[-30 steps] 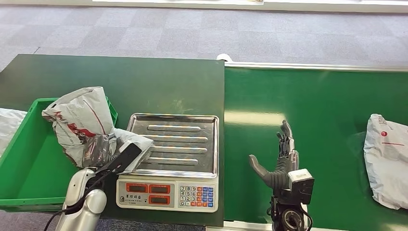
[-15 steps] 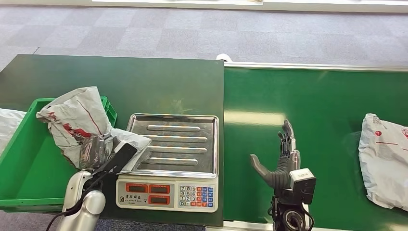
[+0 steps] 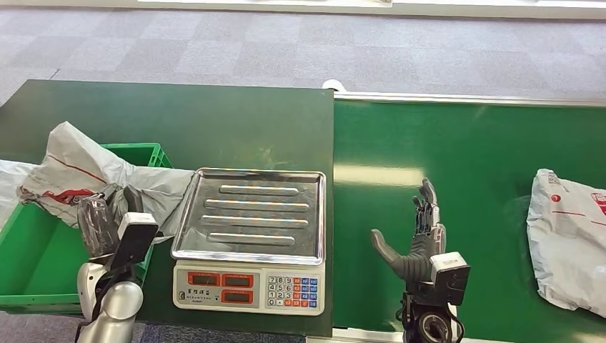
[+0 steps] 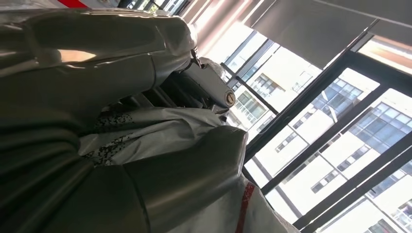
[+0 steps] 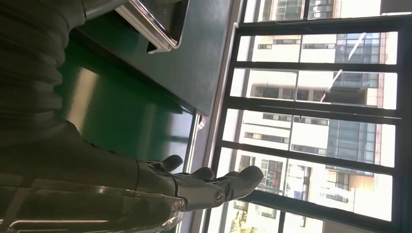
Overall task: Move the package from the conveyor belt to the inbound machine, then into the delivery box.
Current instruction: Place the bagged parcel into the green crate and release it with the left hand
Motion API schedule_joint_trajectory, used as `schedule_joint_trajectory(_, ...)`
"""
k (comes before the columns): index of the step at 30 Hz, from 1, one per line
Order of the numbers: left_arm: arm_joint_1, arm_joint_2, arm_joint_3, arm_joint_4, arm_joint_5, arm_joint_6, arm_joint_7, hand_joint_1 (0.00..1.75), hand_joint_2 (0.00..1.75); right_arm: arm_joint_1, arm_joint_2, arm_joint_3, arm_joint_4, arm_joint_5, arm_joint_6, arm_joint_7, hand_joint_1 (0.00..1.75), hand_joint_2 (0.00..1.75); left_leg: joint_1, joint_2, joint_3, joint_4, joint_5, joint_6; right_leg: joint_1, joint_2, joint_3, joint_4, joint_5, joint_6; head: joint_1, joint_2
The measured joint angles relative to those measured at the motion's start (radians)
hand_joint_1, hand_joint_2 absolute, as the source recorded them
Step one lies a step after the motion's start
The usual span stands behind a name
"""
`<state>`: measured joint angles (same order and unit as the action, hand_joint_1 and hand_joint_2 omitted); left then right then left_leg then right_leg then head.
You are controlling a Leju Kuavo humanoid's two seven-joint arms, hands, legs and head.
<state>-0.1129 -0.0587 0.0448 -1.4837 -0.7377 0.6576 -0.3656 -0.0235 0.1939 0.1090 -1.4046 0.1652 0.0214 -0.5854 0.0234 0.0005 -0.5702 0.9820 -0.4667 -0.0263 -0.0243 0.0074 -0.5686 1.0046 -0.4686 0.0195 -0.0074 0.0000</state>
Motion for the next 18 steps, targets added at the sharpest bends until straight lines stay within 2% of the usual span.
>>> schedule_joint_trajectory(5,0.032,-0.007,0.037,-0.031,0.000,0.033,-0.040,1.75,1.75,-0.002,0.005,0.010,0.001,0.000,-0.001,-0.001,0.00,1.75,0.000,0.000,0.000,0.000,0.000,0.000,0.000,0.000,0.000,0.000,0.000,0.000,0.000,0.000)
schedule_joint_trajectory(9,0.043,-0.044,0.105,-0.082,-0.024,0.039,-0.096,1.75,1.75,-0.021,0.008,0.016,0.009,0.000,0.001,-0.001,0.00,1.75,0.000,0.000,0.000,0.000,0.000,0.000,0.000,0.000,0.000,0.000,0.000,0.000,0.000,0.000)
schedule_joint_trajectory(11,0.045,-0.059,0.133,-0.101,-0.057,0.036,-0.052,1.75,1.75,-0.030,0.009,0.018,0.014,0.000,0.001,-0.001,0.00,1.75,0.000,0.000,0.000,0.000,0.000,0.000,0.000,0.000,0.000,0.000,0.000,0.000,0.000,0.000)
schedule_joint_trajectory(13,0.048,-0.063,0.146,-0.110,-0.079,0.006,0.034,1.75,1.75,-0.035,0.009,0.019,0.016,0.001,0.001,0.000,0.00,1.75,0.000,0.000,0.000,0.000,0.000,0.000,0.000,0.000,0.000,0.000,0.000,0.000,0.000,0.000)
schedule_joint_trajectory(15,0.049,-0.061,0.152,-0.110,-0.080,-0.062,0.115,1.75,1.75,-0.039,0.009,0.018,0.017,0.002,0.003,0.002,0.00,1.75,0.000,0.000,0.000,0.000,0.000,0.000,0.000,-0.001,0.000,0.000,0.000,0.000,0.000,0.000)
schedule_joint_trajectory(18,0.048,-0.054,0.155,-0.102,-0.075,-0.148,0.174,1.75,1.75,-0.048,0.009,0.016,0.019,0.005,0.012,0.006,0.00,1.75,0.000,0.000,0.000,0.000,0.000,0.000,0.000,-0.001,0.000,0.000,0.000,0.000,0.000,0.000)
